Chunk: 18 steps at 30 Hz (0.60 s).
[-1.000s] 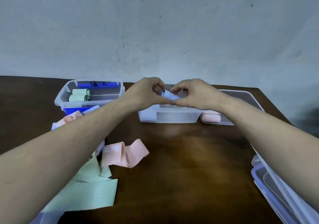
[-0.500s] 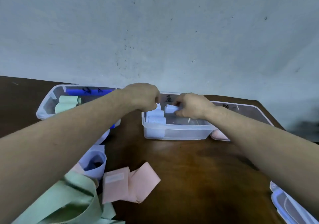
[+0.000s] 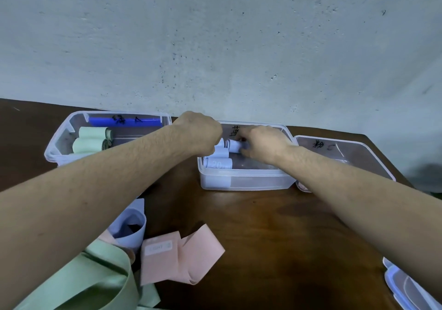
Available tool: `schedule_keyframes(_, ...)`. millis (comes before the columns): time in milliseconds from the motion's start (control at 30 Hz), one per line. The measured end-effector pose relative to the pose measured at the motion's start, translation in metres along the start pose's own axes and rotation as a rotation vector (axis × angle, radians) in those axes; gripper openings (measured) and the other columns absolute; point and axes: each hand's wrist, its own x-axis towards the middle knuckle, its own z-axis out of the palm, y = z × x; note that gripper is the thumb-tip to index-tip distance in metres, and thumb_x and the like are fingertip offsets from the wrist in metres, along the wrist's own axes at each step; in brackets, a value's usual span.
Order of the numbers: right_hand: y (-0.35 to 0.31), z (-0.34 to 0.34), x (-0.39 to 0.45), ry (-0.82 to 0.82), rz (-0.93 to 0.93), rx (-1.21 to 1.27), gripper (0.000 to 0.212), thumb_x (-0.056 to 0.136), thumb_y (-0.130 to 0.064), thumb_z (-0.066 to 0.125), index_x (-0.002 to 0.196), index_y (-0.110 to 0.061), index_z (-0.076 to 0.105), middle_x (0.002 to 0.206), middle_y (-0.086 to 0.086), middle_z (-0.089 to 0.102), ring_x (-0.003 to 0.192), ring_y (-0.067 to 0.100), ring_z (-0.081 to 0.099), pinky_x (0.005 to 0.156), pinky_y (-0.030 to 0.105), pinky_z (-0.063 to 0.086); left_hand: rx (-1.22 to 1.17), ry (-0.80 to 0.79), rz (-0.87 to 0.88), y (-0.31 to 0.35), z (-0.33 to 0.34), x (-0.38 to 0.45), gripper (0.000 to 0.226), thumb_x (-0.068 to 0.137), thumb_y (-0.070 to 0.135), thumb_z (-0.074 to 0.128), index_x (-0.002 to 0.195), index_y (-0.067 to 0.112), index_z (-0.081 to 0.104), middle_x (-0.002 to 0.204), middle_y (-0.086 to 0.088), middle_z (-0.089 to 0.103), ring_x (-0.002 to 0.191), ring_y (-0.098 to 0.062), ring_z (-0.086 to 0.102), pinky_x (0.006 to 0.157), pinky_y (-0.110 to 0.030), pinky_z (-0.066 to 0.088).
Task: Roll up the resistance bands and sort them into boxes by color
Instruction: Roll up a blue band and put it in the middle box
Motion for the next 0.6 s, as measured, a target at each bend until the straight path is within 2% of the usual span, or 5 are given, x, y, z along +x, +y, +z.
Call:
schedule_keyframes(100, -0.0032, -0.0004, 0.0025, 0.020, -0.010, -0.077, 0.029, 0.091, -0.033, 0.056, 0.119, -0.028, 0.062, 0.114, 0.001, 0.068, 0.099, 0.027, 0.064, 0.067, 0.031, 0.042, 0.021, 0.010, 0.003, 0.0023, -0.0002, -0.0002, 0.029, 0.092, 0.019, 0.054, 0.118, 0.026, 0.066, 0.112, 0.004, 0.065, 0.080, -0.018, 0.050, 0.050, -0.026, 0.028)
schedule_keyframes(167, -0.0056, -0.0021, 0.0023, 0.016, -0.029, -0.173, 0.028, 0.093, -0.036, 0.053, 0.118, -0.028, 0.062, 0.112, 0.000, 0.068, 0.098, 0.026, 0.064, 0.066, 0.031, 0.041, 0.025, 0.016, 0.007, 0.0032, 0.0001, -0.0005, 0.031, 0.092, 0.019, 0.054, 0.119, 0.026, 0.066, 0.112, 0.003, 0.066, 0.080, -0.018, 0.050, 0.050, -0.026, 0.028)
schedule_keyframes(267, -0.0071, -0.0051, 0.0002, 0.024, -0.084, -0.269, 0.032, 0.096, -0.040, 0.050, 0.122, -0.027, 0.062, 0.122, -0.002, 0.060, 0.101, 0.027, 0.063, 0.067, 0.032, 0.039, 0.027, 0.021, 0.008, 0.0026, 0.0012, -0.0002, 0.030, 0.092, 0.019, 0.055, 0.119, 0.026, 0.066, 0.110, 0.003, 0.066, 0.080, -0.018, 0.049, 0.050, -0.026, 0.028)
schedule_keyframes(433, -0.0063, -0.0021, 0.0002, 0.015, -0.104, -0.249, 0.028, 0.096, -0.034, 0.049, 0.116, -0.021, 0.063, 0.123, -0.002, 0.058, 0.101, 0.028, 0.062, 0.064, 0.031, 0.033, 0.037, 0.011, 0.017, 0.0036, 0.0005, -0.0004, 0.029, 0.093, 0.021, 0.054, 0.120, 0.027, 0.065, 0.113, 0.003, 0.065, 0.085, -0.017, 0.055, 0.049, -0.026, 0.028)
schedule_keyframes(600, -0.0048, -0.0049, 0.0007, 0.023, -0.022, -0.122, 0.029, 0.092, -0.027, 0.055, 0.119, -0.019, 0.057, 0.113, 0.005, 0.067, 0.099, 0.030, 0.063, 0.065, 0.031, 0.036, 0.042, 0.001, 0.019, 0.0029, 0.0003, 0.0000, 0.026, 0.092, 0.021, 0.055, 0.115, 0.026, 0.066, 0.099, 0.005, 0.057, 0.079, -0.017, 0.049, 0.049, -0.026, 0.027)
